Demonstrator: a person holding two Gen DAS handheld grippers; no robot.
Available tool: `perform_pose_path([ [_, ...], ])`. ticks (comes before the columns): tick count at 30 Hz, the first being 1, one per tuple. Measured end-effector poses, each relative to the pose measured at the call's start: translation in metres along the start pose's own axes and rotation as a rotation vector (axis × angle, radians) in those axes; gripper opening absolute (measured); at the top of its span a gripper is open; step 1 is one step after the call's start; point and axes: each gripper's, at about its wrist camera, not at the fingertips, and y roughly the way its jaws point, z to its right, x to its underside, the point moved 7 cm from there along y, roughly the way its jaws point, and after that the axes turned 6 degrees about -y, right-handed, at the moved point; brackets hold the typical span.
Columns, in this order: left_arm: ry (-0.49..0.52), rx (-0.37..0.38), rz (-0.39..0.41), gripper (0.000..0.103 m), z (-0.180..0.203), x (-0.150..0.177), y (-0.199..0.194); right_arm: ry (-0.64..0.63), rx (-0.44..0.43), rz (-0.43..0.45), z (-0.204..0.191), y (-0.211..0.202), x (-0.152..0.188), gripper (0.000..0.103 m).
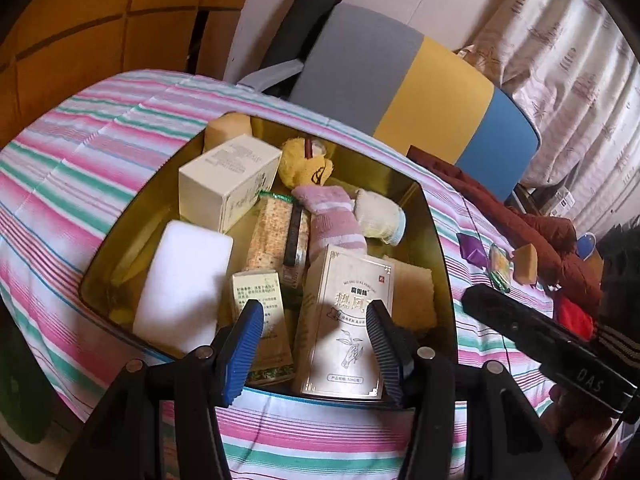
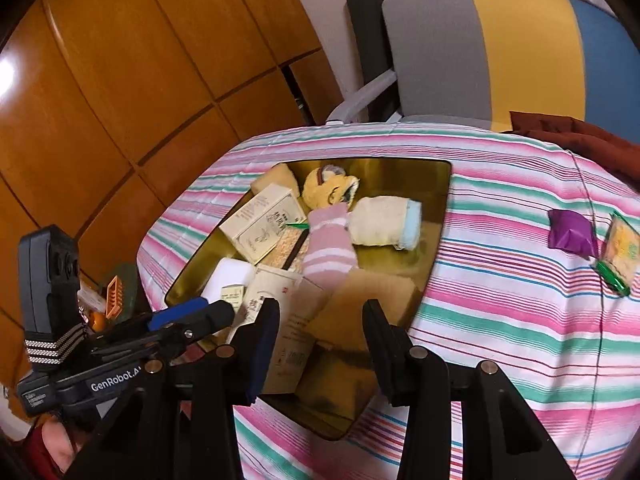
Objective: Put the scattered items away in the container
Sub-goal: 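Move both grippers back toward the purple sachet and cracker bar, then grasp the WEIDAN cracker bar with the left gripper while the right gripper grasps the beige sponge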
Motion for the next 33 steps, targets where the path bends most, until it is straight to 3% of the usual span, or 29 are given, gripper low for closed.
perform_pose_path([
  [4, -0.035, 0.033, 0.010, 0.054, 0.006, 0.002, 0.001, 0.036, 0.020, 0.009, 0.016, -0.009, 0.002, 0.048],
  [6, -0.016, 0.018, 0.043, 0.054, 0.014, 0.001, -0.002, 0.048, 0.043, 0.016, 0.026, -0.014, 0.003, 0.054],
  [12, 0.068, 0.039, 0.084, 0.054, 0.048, 0.003, -0.005, 0.109, 0.119, 0.017, 0.069, -0.031, 0.007, 0.056],
  [19, 0.116, 0.117, 0.034, 0.055, 0.089, 0.012, 0.006, 0.173, 0.230, 0.004, 0.134, -0.057, 0.019, 0.059],
  [21, 0.144, 0.146, 0.015, 0.059, 0.106, 0.018, 0.010, 0.199, 0.263, 0.011, 0.154, -0.067, 0.022, 0.064],
  [25, 0.206, 0.172, -0.037, 0.066, 0.135, 0.031, 0.020, 0.261, 0.337, 0.020, 0.202, -0.090, 0.027, 0.066],
  [33, 0.326, 0.207, -0.139, 0.066, 0.191, 0.057, 0.041, 0.357, 0.489, 0.053, 0.293, -0.131, 0.034, 0.066],
])
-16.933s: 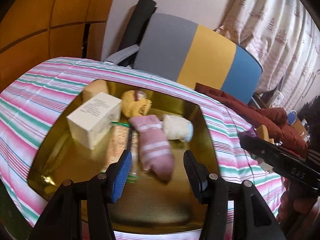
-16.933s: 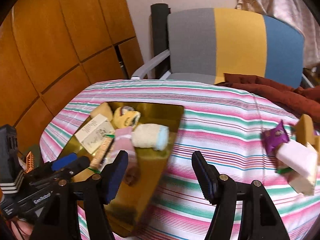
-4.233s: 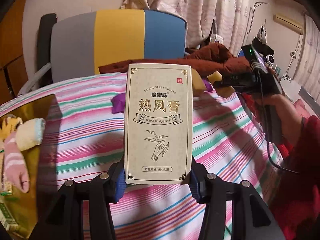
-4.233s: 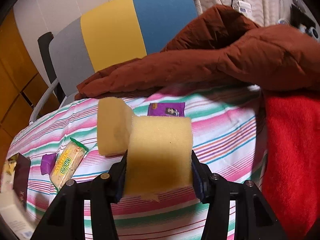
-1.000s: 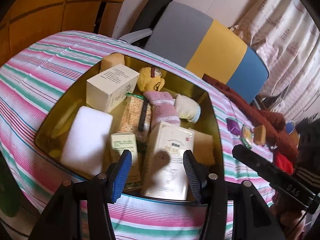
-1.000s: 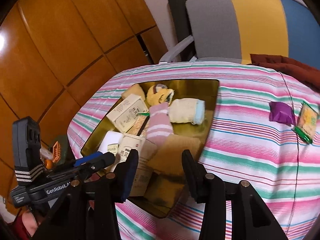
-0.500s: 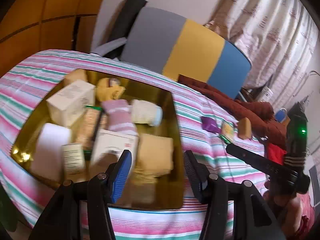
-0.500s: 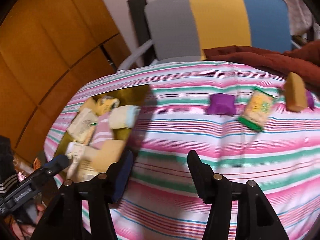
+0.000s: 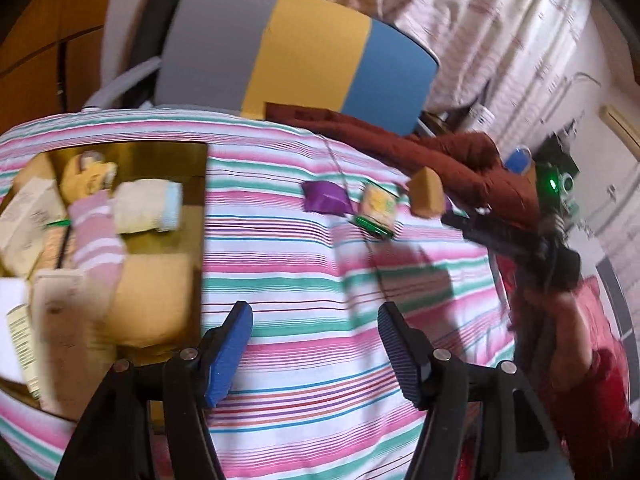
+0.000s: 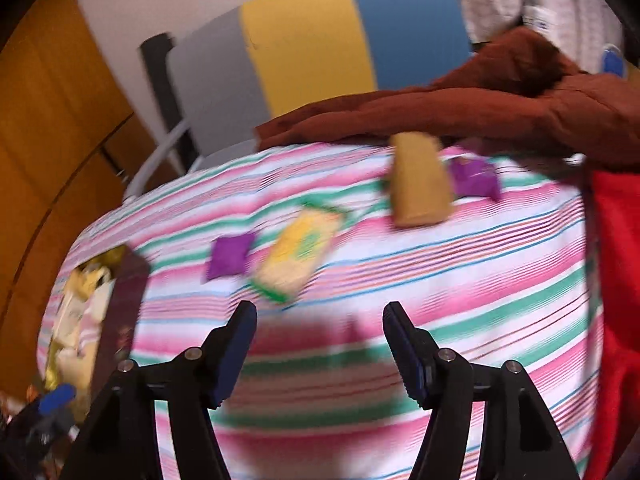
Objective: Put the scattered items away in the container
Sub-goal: 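Grasp the WEIDAN cracker bar with the left gripper while the right gripper grasps the beige sponge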
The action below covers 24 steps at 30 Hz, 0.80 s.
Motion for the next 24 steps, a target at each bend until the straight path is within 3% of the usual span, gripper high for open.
perform_pose_path([
  [6, 0.072, 0.042, -0.066, 0.066, 0.034, 0.001, 0.033, -0.074, 0.087, 0.049, 0.041, 0.023, -0.029, 0.066],
  [12, 0.132, 0.060, -0.106, 0.066, 0.060, -0.005, 0.068, 0.033, 0.035, 0.076, 0.066, 0.051, -0.049, 0.066],
  [21, 0.096, 0.037, -0.098, 0.066, 0.074, -0.034, 0.119, 0.013, -0.004, 0.047, 0.070, 0.088, -0.055, 0.066],
  [22, 0.101, 0.030, -0.102, 0.066, 0.077, -0.037, 0.128, 0.028, -0.028, 0.037, 0.071, 0.092, -0.055, 0.064],
  [24, 0.124, 0.014, -0.107, 0.066, 0.083, -0.040, 0.140, 0.037, -0.048, 0.017, 0.072, 0.097, -0.053, 0.051],
])
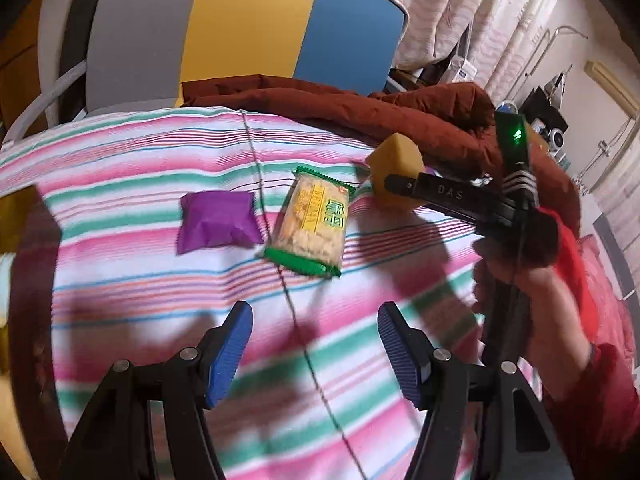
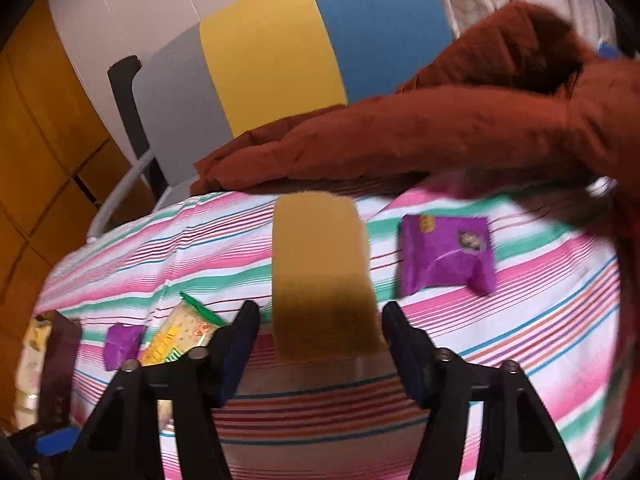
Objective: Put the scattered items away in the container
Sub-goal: 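Grasp the WEIDAN cracker bar with the left gripper while the right gripper grasps the beige sponge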
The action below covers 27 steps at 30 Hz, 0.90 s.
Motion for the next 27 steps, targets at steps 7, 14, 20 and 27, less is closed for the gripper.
perform_pose_path([
  [7, 0.101, -0.037, -0.008, 0.066, 0.018, -0.024, 0.033, 0.045, -0.052, -0.023, -0.006, -0.010, -0.004, 0.050],
  [14, 0.227, -0.087, -0.021, 0.065, 0.025, -0.044, 0.068, 0.031, -0.026, -0.019, -0.006, -0.016, -0.008, 0.050],
  [20, 0.195, -0.046, -0.004, 0.064, 0.020, -0.046, 0.082, 0.049, -0.041, -0.015, -0.003, -0.017, -0.009, 0.050],
  [27, 0.272, -0.114, 0.082, 0.049, 0.023, -0.038, 0.078, 0.062, -0.053, -0.010, -0.002, -0.019, -0.011, 0.050],
])
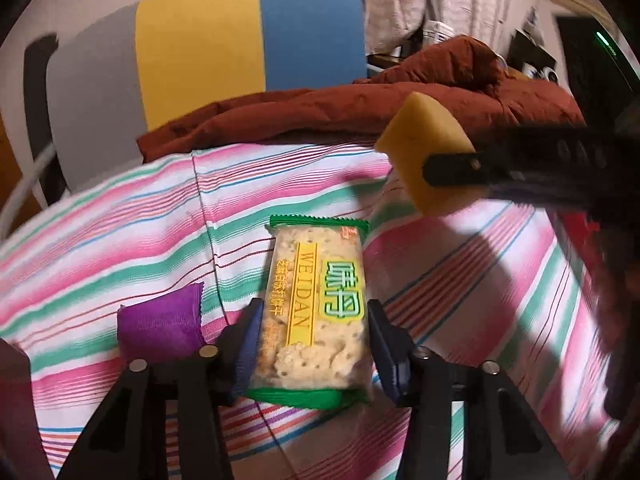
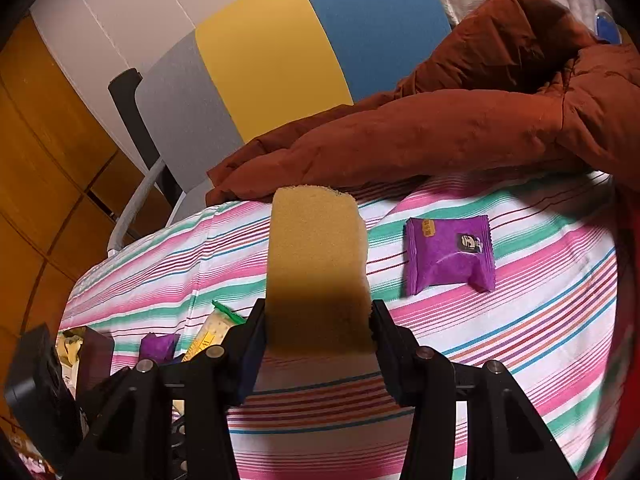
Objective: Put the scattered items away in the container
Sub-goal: 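Grasp the WEIDAN cracker bar with the left gripper while the right gripper grasps the beige sponge, then carry the cracker bar and beige sponge over the tray and release both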
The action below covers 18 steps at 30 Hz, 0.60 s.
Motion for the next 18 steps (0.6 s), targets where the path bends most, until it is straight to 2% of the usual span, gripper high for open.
perform_pose_path([
  [12, 0.065, -0.028, 0.061, 0.048, 0.011, 0.034, -0.031, -0.012, -0.003, 0.011, -0.003, -0.002, 0.001, 0.050],
  [18, 0.074, 0.007, 0.080, 0.048, 0.022, 0.054, -0.052, -0.037, -0.021, 0.000, -0.013, 0.002, 0.004, 0.050],
])
